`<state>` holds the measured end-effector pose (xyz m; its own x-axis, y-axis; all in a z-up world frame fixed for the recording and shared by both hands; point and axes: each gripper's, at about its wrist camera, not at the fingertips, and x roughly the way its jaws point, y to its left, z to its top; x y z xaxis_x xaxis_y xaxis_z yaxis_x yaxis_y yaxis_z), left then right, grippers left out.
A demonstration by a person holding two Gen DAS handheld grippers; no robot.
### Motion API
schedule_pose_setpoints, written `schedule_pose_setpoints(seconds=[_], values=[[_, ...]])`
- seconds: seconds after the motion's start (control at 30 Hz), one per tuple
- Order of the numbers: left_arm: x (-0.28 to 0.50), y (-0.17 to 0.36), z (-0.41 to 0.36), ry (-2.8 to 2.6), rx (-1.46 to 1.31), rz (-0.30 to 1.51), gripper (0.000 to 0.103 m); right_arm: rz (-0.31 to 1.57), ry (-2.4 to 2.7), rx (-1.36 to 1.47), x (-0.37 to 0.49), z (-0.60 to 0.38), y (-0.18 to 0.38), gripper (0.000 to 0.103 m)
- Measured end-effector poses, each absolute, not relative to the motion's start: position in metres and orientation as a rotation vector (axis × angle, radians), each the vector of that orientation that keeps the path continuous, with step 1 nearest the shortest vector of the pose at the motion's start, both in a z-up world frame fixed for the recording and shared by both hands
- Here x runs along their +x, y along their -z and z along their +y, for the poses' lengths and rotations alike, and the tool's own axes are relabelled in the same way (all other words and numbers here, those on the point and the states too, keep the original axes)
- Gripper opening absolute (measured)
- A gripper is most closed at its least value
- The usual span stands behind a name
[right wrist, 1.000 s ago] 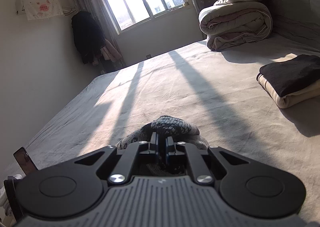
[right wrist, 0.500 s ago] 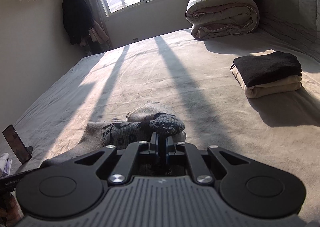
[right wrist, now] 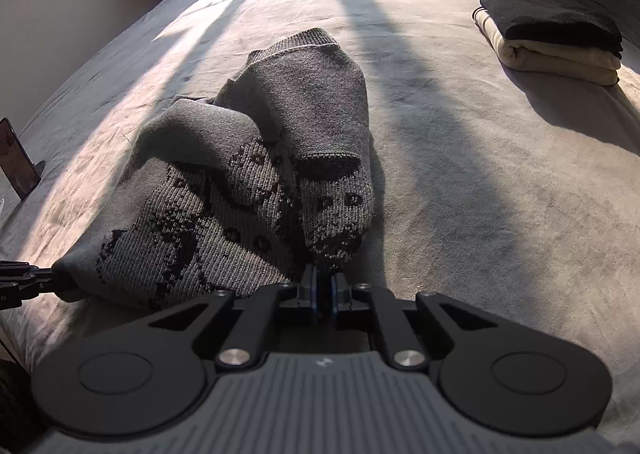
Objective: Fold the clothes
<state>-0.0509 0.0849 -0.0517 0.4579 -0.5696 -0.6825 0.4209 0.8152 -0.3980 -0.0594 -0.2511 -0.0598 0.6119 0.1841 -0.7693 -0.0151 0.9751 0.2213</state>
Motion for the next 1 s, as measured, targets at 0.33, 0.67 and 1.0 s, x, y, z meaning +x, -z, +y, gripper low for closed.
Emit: schedule_pose_setpoints(seconds=[0.33, 0.67, 1.0], values=[[0.02, 0.037, 0.088, 0.469, -0.424, 0.875, 0.055, 0.836, -0.143, 0.32, -0.043, -0.266, 0.031, 0.053], [0.106, 0.064, 0.049, 0.321, -0.42, 0.941, 0.052, 0.827, -0.09, 0.387, -0.006, -0.276, 0.028, 0.055], [0.112, 0.048, 0.04, 0.208, -0.333, 0.799, 0.005, 0.845, -0.052, 0.439, 0.012, -0.279, 0.036, 0.055]])
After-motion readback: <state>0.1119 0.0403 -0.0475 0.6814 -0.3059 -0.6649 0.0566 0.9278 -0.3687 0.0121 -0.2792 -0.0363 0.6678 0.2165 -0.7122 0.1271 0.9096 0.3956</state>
